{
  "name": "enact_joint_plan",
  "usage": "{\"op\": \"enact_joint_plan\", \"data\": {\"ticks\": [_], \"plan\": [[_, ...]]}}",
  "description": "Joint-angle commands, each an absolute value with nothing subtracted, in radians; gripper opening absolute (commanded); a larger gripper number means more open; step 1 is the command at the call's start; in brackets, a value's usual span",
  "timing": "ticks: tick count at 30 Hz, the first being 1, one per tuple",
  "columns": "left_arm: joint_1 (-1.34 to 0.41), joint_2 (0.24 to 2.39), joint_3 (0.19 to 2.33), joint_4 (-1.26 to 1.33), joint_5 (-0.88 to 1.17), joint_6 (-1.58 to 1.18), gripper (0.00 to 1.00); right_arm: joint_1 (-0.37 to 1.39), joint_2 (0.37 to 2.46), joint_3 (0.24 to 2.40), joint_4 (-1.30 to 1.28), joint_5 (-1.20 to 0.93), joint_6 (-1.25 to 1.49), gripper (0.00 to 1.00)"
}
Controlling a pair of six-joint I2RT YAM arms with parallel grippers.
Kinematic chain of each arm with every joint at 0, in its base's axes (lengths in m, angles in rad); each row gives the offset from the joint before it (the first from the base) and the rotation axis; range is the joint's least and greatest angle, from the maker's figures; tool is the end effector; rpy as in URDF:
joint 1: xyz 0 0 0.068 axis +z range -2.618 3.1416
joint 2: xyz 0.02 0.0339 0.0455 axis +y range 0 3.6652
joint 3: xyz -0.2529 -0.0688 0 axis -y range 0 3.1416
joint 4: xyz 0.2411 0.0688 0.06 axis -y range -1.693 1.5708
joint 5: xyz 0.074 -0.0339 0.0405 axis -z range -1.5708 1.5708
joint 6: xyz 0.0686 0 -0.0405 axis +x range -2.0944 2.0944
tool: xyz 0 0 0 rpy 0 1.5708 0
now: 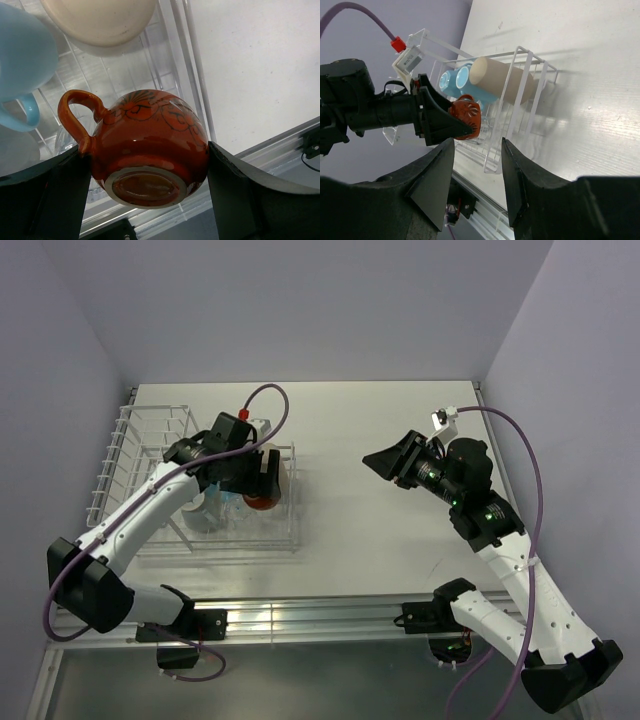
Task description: Load the cups into the dish rack
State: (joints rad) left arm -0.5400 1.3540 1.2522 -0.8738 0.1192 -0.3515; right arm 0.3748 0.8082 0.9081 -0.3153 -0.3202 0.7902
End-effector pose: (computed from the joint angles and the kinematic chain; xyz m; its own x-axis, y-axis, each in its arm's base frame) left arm 0.2456 -0.1567 0.2780 -0.8622 0.1183 -0.4925 0.2884 0.9139 -0.2855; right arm 0.1923 0.0988 0.3504 -0.5902 0.4925 -0.6396 -0.3046 0.5979 0.7414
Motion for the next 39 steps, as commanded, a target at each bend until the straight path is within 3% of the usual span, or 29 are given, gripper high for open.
{"op": "enact_joint_plan", "data": {"ticks": [1, 39], "plan": [[-0.54, 1.356, 1.256, -0.808, 0.146, -0.325, 0.0, 0.368, 0.807, 0.911, -0.291, -0.304, 0.773, 0.5], [-0.632, 1.575, 1.262, -0.83, 0.006, -0.337, 0.0, 0.368, 0.804, 0.867, -0.282, -0.291, 0.758, 0.5]]}}
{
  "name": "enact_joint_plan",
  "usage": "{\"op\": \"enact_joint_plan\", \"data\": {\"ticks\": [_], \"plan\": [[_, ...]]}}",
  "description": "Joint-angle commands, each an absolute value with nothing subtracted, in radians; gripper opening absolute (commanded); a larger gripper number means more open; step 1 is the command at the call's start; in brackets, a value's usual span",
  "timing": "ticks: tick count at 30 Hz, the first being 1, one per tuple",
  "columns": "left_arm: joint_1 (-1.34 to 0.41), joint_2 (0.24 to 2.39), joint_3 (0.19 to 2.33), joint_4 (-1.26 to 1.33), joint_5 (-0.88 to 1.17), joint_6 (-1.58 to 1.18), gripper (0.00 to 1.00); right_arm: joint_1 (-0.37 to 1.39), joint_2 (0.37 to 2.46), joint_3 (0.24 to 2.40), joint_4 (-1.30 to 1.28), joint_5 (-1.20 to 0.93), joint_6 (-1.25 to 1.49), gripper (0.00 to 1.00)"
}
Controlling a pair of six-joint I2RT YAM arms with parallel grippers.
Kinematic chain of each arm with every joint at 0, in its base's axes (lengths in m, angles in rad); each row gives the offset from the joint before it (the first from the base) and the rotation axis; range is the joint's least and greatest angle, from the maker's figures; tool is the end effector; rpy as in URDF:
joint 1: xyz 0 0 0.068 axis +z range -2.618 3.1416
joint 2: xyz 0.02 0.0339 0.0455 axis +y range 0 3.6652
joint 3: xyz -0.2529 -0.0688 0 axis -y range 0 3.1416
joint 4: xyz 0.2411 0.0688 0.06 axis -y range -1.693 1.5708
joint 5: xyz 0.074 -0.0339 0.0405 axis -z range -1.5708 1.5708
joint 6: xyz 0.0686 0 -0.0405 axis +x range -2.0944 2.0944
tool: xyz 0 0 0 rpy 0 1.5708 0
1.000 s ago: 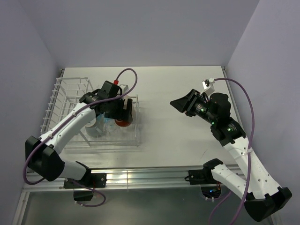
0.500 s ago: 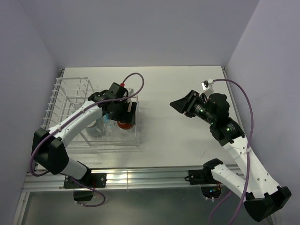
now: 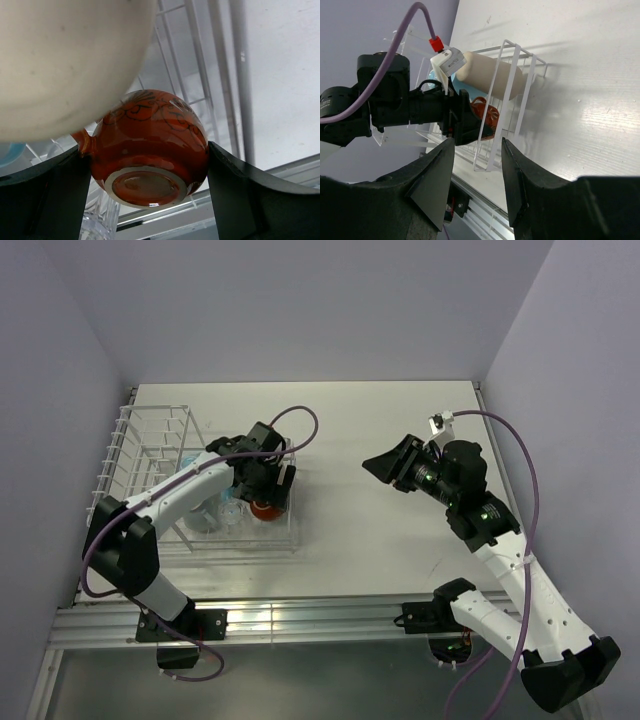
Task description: Load the cups into the dish rack
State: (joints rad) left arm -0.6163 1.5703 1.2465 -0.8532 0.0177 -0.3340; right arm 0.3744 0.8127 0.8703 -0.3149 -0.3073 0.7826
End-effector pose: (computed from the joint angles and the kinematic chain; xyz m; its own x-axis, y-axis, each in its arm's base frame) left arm 0.2623 -0.1873 0.2149 -0.9032 0.2381 -0.3571 0.3042 0.9421 -0.1412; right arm 0.1955 0.0991 0.3355 -0.6057 0.4841 -0.6315 -0.2732 0.6188 0.7365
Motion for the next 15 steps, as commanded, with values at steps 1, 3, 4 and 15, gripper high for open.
{"op": "enact_joint_plan", "data": {"ticks": [1, 3, 4, 15], "plan": [[-0.63, 1.578, 1.259, -0.83, 0.006, -0.337, 0.0, 0.37, 0.804, 0.865, -0.282, -0.291, 0.758, 0.5], [-0.63, 1.583, 1.256, -0.827, 0.006, -0.336, 0.0, 0.368, 0.804, 0.864, -0.282, -0.291, 0.756, 0.5], [-0.632, 1.586, 1.255, -0.825, 0.006, -0.337, 0.0, 0.368, 0.805, 0.864, -0.282, -0.293, 0.756, 0.5], [-0.634, 1.598, 1.236, -0.81, 0.006, -0.341, 0.14, 0.368, 0.801, 0.857, -0.282, -0.288, 0.756, 0.5]]}}
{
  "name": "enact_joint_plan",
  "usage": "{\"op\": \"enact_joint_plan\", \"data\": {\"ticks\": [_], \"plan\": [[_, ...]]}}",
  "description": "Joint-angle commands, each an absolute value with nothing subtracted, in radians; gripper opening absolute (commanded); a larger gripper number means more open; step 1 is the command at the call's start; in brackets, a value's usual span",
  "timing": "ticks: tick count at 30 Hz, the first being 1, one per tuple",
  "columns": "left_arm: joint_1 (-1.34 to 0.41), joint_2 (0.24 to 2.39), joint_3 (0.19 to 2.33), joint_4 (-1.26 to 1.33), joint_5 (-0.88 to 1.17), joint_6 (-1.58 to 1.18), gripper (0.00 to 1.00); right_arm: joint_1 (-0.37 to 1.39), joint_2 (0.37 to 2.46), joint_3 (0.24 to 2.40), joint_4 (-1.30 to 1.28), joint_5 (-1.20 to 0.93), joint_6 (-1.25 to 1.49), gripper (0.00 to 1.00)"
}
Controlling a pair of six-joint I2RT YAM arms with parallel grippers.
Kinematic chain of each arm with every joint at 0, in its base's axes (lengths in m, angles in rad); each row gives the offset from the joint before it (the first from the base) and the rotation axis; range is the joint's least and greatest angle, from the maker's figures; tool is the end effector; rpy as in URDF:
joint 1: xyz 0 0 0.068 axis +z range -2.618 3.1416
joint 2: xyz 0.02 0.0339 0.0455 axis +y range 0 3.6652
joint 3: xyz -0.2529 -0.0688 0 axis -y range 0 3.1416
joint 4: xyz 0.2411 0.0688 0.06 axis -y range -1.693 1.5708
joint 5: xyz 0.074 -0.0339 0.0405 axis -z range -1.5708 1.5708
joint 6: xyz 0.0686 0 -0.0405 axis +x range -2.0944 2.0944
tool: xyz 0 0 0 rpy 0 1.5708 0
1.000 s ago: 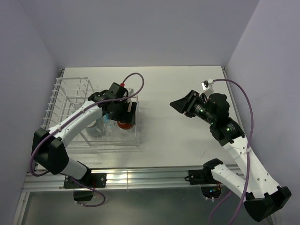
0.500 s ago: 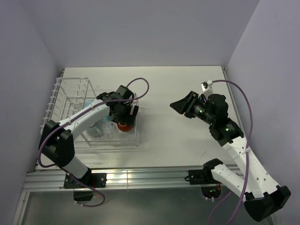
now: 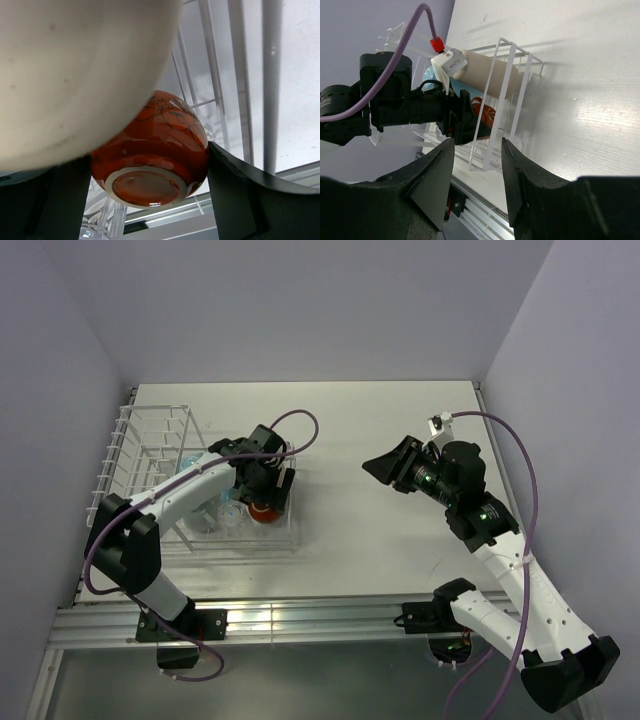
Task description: Load the cups into the dish rack
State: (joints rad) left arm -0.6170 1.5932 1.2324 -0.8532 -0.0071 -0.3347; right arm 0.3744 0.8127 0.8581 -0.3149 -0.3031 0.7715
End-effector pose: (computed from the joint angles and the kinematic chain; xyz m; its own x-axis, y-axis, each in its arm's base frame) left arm 0.2631 -0.1860 0.2037 -0.9112 0.2437 -0.3321 0.2935 0.9498 -0.1084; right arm 0.1961 0.0990 0.3309 -0.6077 0.4762 -0.6356 -0.2694 0.6293 0.7290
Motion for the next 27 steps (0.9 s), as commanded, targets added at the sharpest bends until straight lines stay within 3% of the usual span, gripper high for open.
{"op": "enact_joint_plan", "data": {"ticks": [1, 17, 27], "plan": [[-0.635, 1.6, 1.236, -0.81, 0.006, -0.339, 0.18, 0.368, 0.801, 0.857, -0.281, -0.288, 0.758, 0.5], [-0.644, 1.615, 1.233, -0.802, 0.006, -0.339, 0.65, 0.368, 0.802, 0.859, -0.285, -0.281, 0.758, 0.5], [-0.652, 1.611, 1.229, -0.799, 0.006, -0.337, 0.73, 0.368, 0.801, 0.859, -0.29, -0.278, 0.758, 0.5]]}}
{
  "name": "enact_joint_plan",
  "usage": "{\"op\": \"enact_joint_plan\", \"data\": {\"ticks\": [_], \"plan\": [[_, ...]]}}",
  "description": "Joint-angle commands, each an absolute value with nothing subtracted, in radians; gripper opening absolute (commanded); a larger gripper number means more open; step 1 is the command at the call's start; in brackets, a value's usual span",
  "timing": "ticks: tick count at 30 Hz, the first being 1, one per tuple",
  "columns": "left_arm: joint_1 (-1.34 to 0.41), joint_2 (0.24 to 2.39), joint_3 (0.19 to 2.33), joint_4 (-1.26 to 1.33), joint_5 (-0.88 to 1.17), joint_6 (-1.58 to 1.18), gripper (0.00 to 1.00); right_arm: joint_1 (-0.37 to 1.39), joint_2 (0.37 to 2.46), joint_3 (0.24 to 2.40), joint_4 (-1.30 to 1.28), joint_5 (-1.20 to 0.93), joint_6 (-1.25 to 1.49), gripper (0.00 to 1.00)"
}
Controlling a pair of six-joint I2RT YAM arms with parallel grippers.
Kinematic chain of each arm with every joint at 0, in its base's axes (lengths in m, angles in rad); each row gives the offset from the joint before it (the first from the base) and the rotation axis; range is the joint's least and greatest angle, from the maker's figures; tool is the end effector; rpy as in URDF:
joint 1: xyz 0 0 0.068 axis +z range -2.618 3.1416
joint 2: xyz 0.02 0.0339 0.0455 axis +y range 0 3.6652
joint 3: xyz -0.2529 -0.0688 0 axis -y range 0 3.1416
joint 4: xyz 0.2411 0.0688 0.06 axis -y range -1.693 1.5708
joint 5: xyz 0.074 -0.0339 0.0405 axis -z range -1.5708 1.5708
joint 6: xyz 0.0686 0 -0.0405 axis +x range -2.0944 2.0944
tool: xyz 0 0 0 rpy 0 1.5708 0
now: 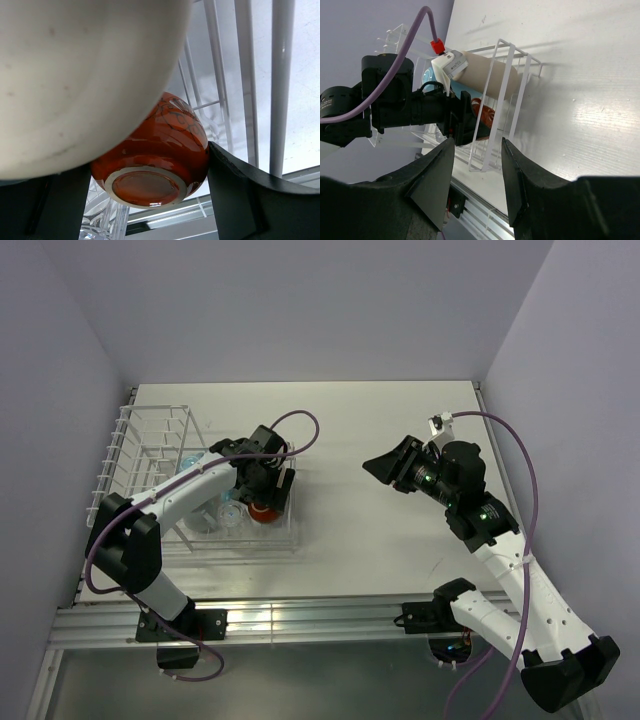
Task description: Load the cups into the dish rack
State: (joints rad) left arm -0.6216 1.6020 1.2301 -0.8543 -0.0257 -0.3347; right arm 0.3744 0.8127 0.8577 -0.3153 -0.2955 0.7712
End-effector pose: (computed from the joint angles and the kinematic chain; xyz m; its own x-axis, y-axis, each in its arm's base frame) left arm 0.2632 -0.1864 0.2004 -0.9116 0.2491 -0.3270 0.2918 0.9524 -0.0881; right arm 0.1964 0.0986 0.3306 -0.6041 0.4790 -0.6368 -0.2650 0.6329 0.7274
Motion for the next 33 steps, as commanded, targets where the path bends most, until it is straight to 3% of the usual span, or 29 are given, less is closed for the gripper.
{"op": "enact_joint_plan", "data": {"ticks": [1, 23, 24, 26, 33], "plan": [[-0.652, 1.611, 1.229, -0.798, 0.006, -0.337, 0.74, 0.368, 0.801, 0.861, -0.29, -0.278, 0.758, 0.5], [-0.661, 1.621, 1.236, -0.801, 0.006, -0.334, 0.79, 0.368, 0.815, 0.879, -0.299, -0.275, 0.75, 0.51], [-0.663, 1.621, 1.238, -0.801, 0.006, -0.336, 0.8, 0.368, 0.815, 0.879, -0.299, -0.275, 0.749, 0.51], [-0.666, 1.623, 1.239, -0.801, 0.005, -0.336, 0.92, 0.368, 0.815, 0.881, -0.301, -0.275, 0.75, 0.51], [-0.667, 1.621, 1.241, -0.801, 0.006, -0.336, 0.92, 0.368, 0.813, 0.879, -0.299, -0.273, 0.749, 0.51]]}}
